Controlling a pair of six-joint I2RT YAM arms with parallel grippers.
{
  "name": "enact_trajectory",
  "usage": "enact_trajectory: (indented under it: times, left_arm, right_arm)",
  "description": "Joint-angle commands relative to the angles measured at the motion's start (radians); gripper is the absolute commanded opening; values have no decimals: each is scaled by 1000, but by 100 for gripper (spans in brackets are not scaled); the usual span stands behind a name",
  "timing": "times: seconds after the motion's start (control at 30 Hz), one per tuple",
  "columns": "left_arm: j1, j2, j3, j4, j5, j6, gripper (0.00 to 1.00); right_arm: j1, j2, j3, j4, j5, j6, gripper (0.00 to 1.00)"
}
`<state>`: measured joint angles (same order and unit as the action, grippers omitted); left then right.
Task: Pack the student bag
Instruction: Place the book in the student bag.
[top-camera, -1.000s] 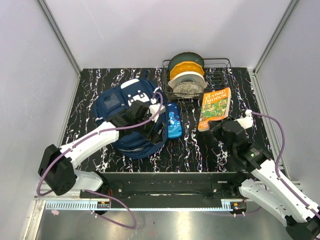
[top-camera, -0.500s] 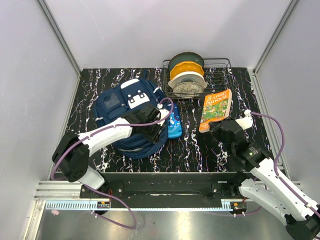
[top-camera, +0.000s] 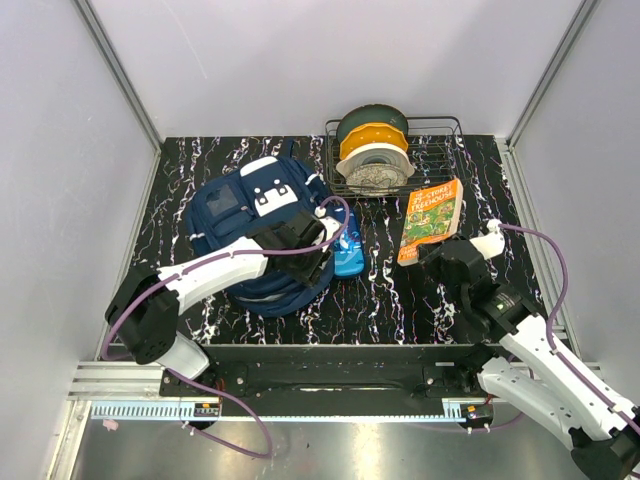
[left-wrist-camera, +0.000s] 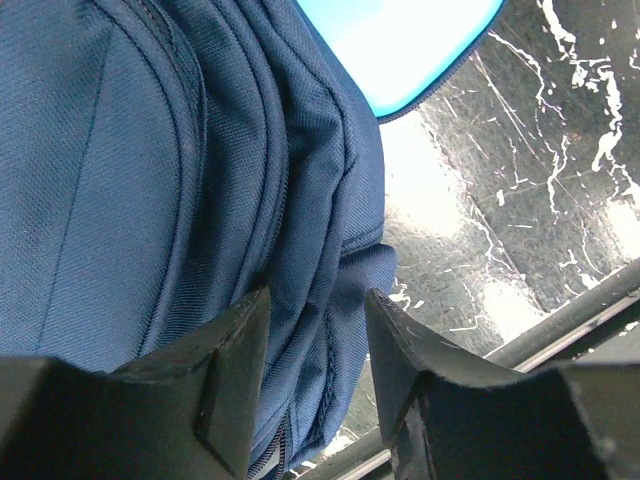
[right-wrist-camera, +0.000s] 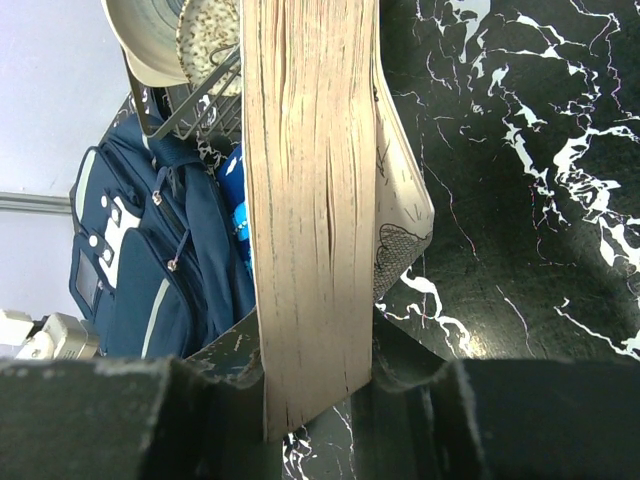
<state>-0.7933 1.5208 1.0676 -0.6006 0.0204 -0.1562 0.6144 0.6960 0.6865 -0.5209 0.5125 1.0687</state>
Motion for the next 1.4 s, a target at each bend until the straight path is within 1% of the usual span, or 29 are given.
enact_trajectory:
  times: [0.0, 0.03, 0.07, 0.13, 0.2, 0.3, 0.5, 0.53, 0.57, 0.6, 0.63, 0.67, 0.7, 0.73, 0.77, 0.83, 0.87, 0.93, 0.97, 1.0, 1.2, 1.23, 1.27, 1.3, 1.37]
  left_arm:
    - [9, -1, 23, 7, -99, 12, 45]
    - [9, 1, 20, 9, -99, 12, 40]
    - [9, 1, 19, 7, -99, 12, 31]
    - [9, -1, 15, 7, -97, 7, 20]
    - [9, -10, 11, 15, -91, 3, 15]
    - [9, -19, 11, 22, -79, 6, 0]
    - [8, -40, 25, 13, -54, 9, 0]
    - [8, -48, 20, 16, -51, 3, 5]
    - [8, -53, 22, 18, -47, 0, 19]
    - [8, -59, 23, 16, -39, -3, 25]
    - [8, -62, 23, 16, -36, -5, 22]
    - [8, -62, 23, 21, -33, -5, 23]
    - [8, -60, 22, 19, -33, -6, 27]
    - [8, -59, 19, 22, -33, -11, 34]
    - [8, -57, 18, 21, -31, -9, 35]
    - [8, -51, 17, 21, -39, -17, 34]
    - [8, -51, 17, 19, -42, -19, 23]
    - [9, -59, 14, 21, -56, -28, 13]
    - [8, -62, 11, 27, -63, -32, 4]
    - [8, -71, 2, 35, -66, -39, 0]
    - [8, -79, 3, 35, -66, -36, 0]
    - [8, -77, 5, 35, -69, -34, 3]
    - [8, -74, 6, 29, -71, -34, 11]
    - [8, -71, 8, 27, -77, -34, 16]
    - [8, -65, 9, 22, -76, -36, 30]
  right_arm:
    - [-1, 0, 48, 99, 34, -3, 7]
    - [-1, 3, 47, 99, 31, -3, 8]
    - [-1, 5, 44, 102, 26, -1, 8]
    - [1, 5, 42, 108, 18, 2, 8]
    - [-1, 8, 41, 111, 12, 2, 9]
    - [-1, 8, 38, 113, 9, 4, 9]
    - [-1, 16, 41, 128, 4, -4, 10]
    - [-1, 17, 45, 127, 3, -9, 10]
    - [-1, 20, 45, 130, 1, -9, 10]
    - [-1, 20, 45, 133, -3, -9, 10]
    - [-2, 20, 44, 134, -5, -10, 11]
    - [-1, 17, 42, 136, -8, -10, 11]
    - [-1, 19, 44, 136, -11, -10, 11]
    - [-1, 16, 41, 139, -12, -10, 11]
    - [-2, 16, 41, 139, -14, -10, 11]
    - [-1, 10, 36, 140, -14, -7, 11]
    - [-1, 11, 36, 140, -14, -6, 11]
    - [-2, 5, 36, 140, -14, -9, 11]
    - [-1, 4, 39, 137, -19, -12, 11]
    - [-1, 0, 38, 139, -20, -15, 11]
    - [-1, -27, 18, 136, -17, 0, 12]
    - [-1, -24, 15, 134, -17, 4, 12]
    - [-1, -24, 16, 136, -16, 2, 12]
    - [-1, -23, 16, 134, -16, 0, 12]
    - [-1, -20, 19, 136, -19, -3, 12]
